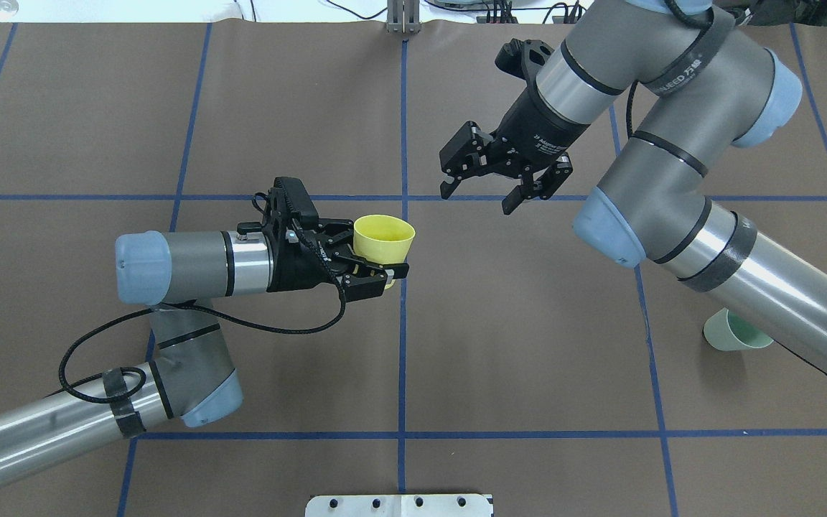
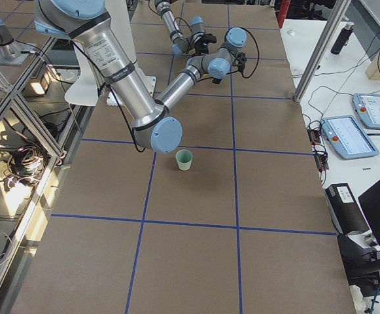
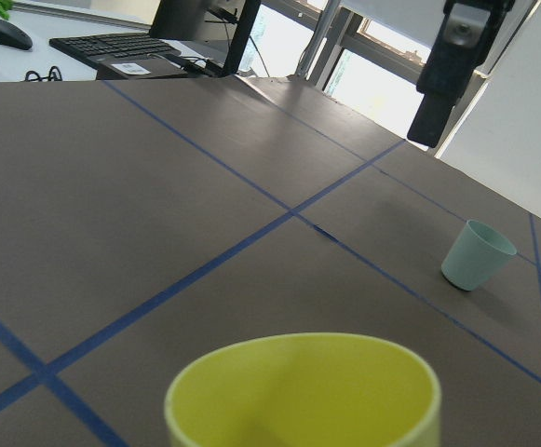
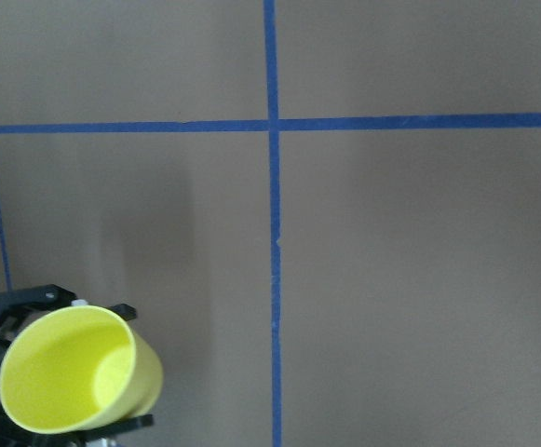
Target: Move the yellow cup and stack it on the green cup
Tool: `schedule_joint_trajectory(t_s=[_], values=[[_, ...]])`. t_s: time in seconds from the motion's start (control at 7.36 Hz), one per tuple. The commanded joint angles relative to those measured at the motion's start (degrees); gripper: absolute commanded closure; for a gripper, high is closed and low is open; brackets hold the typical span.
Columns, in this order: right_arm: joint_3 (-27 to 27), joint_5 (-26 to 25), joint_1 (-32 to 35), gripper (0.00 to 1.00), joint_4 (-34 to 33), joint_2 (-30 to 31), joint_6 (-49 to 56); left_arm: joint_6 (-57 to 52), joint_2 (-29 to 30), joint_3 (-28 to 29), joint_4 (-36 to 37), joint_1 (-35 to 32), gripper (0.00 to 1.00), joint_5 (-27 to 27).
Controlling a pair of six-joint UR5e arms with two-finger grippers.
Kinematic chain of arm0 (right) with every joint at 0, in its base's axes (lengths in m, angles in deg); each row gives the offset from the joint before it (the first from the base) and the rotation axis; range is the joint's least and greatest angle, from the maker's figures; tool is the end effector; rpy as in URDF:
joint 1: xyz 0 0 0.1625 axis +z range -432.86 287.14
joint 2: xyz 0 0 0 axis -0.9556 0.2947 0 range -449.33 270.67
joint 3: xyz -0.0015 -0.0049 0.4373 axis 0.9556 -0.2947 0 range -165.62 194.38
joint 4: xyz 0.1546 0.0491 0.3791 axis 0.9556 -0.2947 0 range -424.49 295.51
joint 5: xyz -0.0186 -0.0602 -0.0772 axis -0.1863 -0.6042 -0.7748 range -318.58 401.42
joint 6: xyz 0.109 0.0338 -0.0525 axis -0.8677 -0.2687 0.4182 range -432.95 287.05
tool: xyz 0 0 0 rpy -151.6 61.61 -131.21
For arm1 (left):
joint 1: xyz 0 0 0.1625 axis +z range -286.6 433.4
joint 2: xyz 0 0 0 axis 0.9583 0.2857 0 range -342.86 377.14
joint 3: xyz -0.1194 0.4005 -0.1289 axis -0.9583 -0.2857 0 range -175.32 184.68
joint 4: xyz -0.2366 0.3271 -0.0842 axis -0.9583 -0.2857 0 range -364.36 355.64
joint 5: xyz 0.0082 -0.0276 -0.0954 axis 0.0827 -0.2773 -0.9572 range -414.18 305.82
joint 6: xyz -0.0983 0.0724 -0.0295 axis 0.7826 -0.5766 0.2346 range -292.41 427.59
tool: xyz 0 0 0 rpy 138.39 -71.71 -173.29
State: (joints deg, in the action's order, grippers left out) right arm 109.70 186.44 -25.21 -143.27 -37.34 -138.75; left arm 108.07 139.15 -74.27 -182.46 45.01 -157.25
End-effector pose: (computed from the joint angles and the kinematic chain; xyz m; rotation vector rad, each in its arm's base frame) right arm -0.4287 -0.5153 0.1999 -0.2007 -1.2162 -0.1006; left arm 0.5477 -0.4152 0.2596 1.0827 1.5878 0.4659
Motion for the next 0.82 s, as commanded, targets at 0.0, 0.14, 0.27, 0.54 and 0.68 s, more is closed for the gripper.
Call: schedule_joint_trajectory(t_s=[0.0, 0.14, 0.27, 0.54, 0.68], values=[[-1.1, 0.0, -1.2, 0.02, -0.1, -1.0, -0.8, -0.1, 0.5, 0.2, 0.0, 0.5, 1.00, 0.1], [-1.2, 0.0, -1.3, 0.03, -0.1, -1.0, -0.8, -0.1, 1.0, 0.4, 0.0, 0.7, 1.00, 0.2], [-1.4, 0.0, -1.6, 0.06, 0.0, -1.1, -0.7, -0.1, 1.3, 0.6, 0.1, 0.8, 1.00, 0.2], [-3.5, 0.0, -1.8, 0.11, 0.0, -2.8, -0.7, -0.2, 2.5, 0.7, 0.6, 1.5, 1.00, 0.6], [-3.7, 0.0, -2.2, 0.13, 0.0, -2.9, -0.7, -0.2, 2.5, 0.7, 0.6, 1.6, 1.00, 0.7]])
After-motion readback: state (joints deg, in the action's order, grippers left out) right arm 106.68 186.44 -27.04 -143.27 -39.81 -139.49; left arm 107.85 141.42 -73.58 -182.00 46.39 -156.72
